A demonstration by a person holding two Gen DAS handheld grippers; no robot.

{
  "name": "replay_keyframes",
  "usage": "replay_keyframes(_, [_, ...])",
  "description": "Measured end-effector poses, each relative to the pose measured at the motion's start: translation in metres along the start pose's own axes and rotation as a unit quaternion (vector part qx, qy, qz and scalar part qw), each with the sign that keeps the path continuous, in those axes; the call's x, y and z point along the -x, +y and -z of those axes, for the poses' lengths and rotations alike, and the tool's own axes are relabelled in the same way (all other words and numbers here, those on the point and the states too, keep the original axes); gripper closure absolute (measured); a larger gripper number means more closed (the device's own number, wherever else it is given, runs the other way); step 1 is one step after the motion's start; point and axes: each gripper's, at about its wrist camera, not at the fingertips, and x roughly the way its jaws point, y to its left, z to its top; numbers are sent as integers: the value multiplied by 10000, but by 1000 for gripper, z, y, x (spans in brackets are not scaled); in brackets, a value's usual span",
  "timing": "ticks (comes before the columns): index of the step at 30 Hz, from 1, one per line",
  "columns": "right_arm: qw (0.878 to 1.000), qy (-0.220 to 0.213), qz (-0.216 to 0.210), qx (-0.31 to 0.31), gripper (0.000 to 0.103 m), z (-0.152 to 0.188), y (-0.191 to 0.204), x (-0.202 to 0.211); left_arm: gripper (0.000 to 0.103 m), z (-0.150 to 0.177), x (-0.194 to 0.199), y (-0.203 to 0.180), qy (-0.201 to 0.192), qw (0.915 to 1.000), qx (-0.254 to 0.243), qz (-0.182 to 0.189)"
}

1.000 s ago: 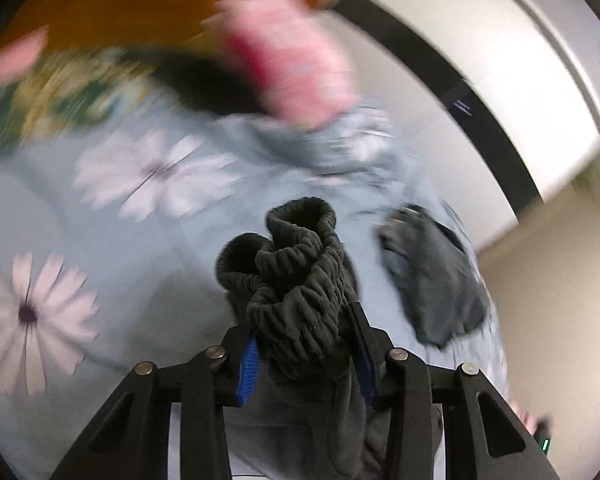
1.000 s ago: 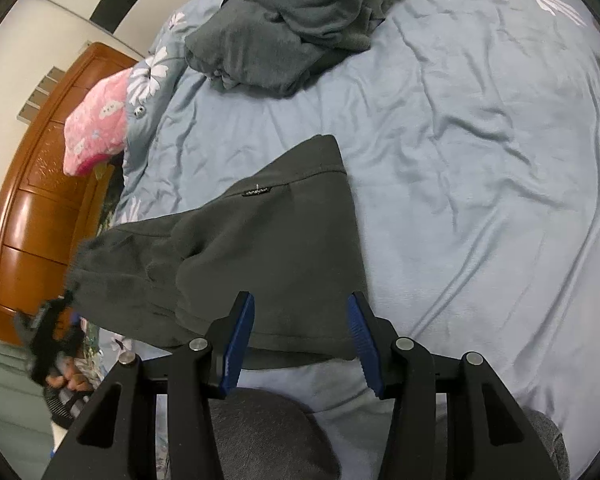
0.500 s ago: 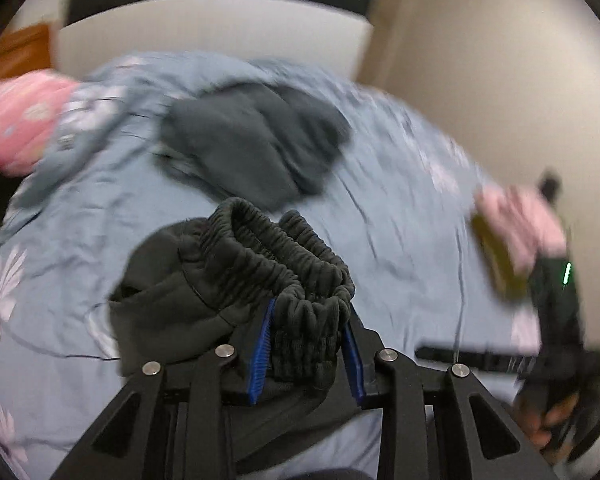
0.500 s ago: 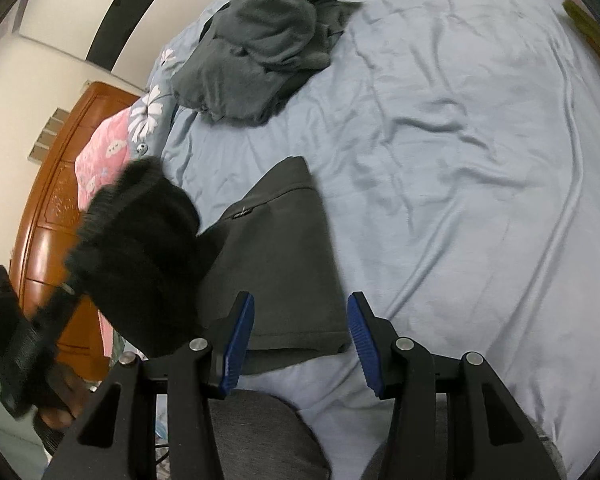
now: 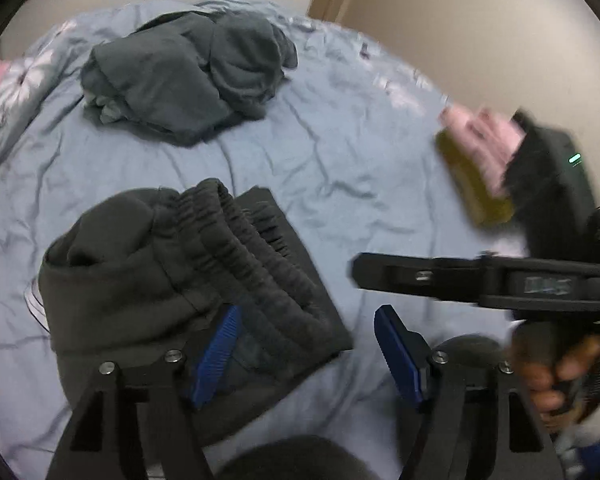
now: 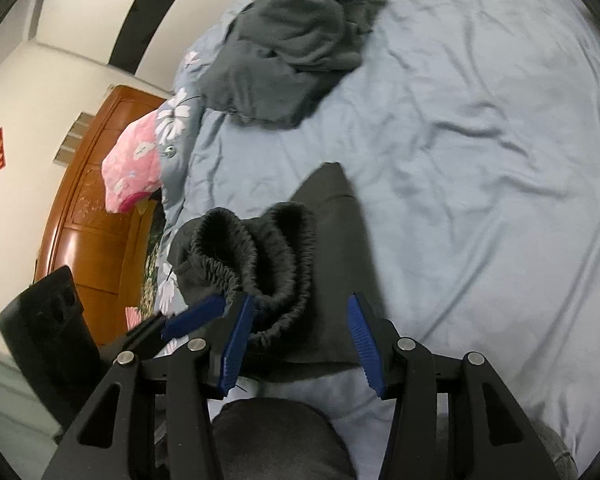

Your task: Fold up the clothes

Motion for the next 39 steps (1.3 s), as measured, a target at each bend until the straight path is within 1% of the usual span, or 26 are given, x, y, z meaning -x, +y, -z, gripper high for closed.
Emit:
replay_keyframes(1, [9999, 29, -22, 112, 52, -2, 7, -2, 29, 0, 7, 5, -90, 9999, 113, -12])
replay_keyframes(3, [9994, 70, -50, 339, 52, -5, 20, -5, 29, 4, 25, 21, -381, 9976, 560, 168])
replay_keyframes(4, [9987, 80, -72, 495, 52, -7, 28, -7, 29, 9, 37, 32, -576, 9943, 853, 283])
replay_keyframes(5, [9978, 89, -93, 650, 52, -9, 37, -8, 29, 15, 47, 47, -756, 9900, 1170, 235])
replay_keyframes(6, [9966, 96, -113, 805, 52, -11, 46, -11, 29, 20, 56, 61, -934, 9843, 1486, 181])
replay_keyframes(7, [9954, 117, -129, 944, 52, -13, 54, -14, 29, 27, 63, 76, -1041, 9782, 1799, -33])
replay_keyframes(9, [9930, 235, -122, 1150, 52, -15, 67, -24, 29, 43, 70, 107, -1079, 9634, 2412, -447])
replay_keyframes(10, [9910, 303, -65, 1301, 52, -16, 74, -32, 29, 51, 70, 121, -1011, 9550, 2726, -581])
replay_keyframes(11, [9888, 373, -3, 1442, 52, -16, 80, -39, 29, 61, 71, 133, -952, 9470, 3008, -605])
replay_keyframes(13, [9846, 520, 149, 1661, 52, -17, 87, -56, 29, 76, 71, 146, -906, 9381, 3296, -552])
replay_keyframes(14, [9829, 585, 224, 1731, 52, -18, 90, -63, 29, 82, 70, 148, -850, 9366, 3350, -575])
replay_keyframes(17, [9835, 711, 437, 1603, 52, -25, 85, -79, 29, 91, 64, 148, -687, 9379, 3350, -587])
replay_keyframes(18, [9840, 737, 448, 1557, 58, -26, 83, -81, 29, 93, 62, 147, -663, 9381, 3354, -555])
replay_keyframes(19, [9845, 762, 459, 1511, 67, -27, 82, -82, 29, 94, 60, 147, -639, 9383, 3358, -522])
replay_keyframes(20, [9846, 787, 454, 1491, 70, -28, 82, -82, 29, 94, 58, 146, -622, 9384, 3366, -486])
replay_keyframes(21, [9837, 815, 401, 1550, 78, -27, 84, -80, 29, 94, 56, 145, -605, 9384, 3373, -449])
replay_keyframes(22, [9831, 835, 333, 1598, 88, -26, 86, -77, 29, 93, 55, 142, -608, 9393, 3350, -417])
replay_keyframes(23, [9831, 834, 224, 1617, 95, -26, 88, -72, 29, 90, 55, 141, -636, 9406, 3313, -378])
replay_keyframes(25, [9847, 699, -26, 1598, 96, -28, 89, -53, 29, 85, 56, 138, -694, 9431, 3239, -301])
replay_keyframes(27, [9870, 517, -118, 1519, 96, -33, 85, -37, 29, 78, 55, 136, -732, 9454, 3163, -277])
replay_keyframes(30, [9913, 226, -90, 1290, 96, -39, 65, -11, 29, 72, 53, 132, -713, 9488, 3068, -242])
replay_keyframes(32, [9944, 78, -7, 1054, 96, -39, 44, 0, 28, 70, 46, 131, -594, 9516, 3003, -256])
replay_keyframes(33, [9957, 55, 41, 926, 96, -39, 33, 1, 28, 70, 42, 131, -538, 9524, 2995, -191])
replay_keyframes(37, [9985, 354, 352, 243, 96, -29, -15, -27, 26, 71, 22, 129, -216, 9555, 2930, -272])
replay_keyframes(39, [9986, 421, 327, -59, 96, -25, -29, -39, 24, 75, 16, 132, -116, 9555, 2928, -350])
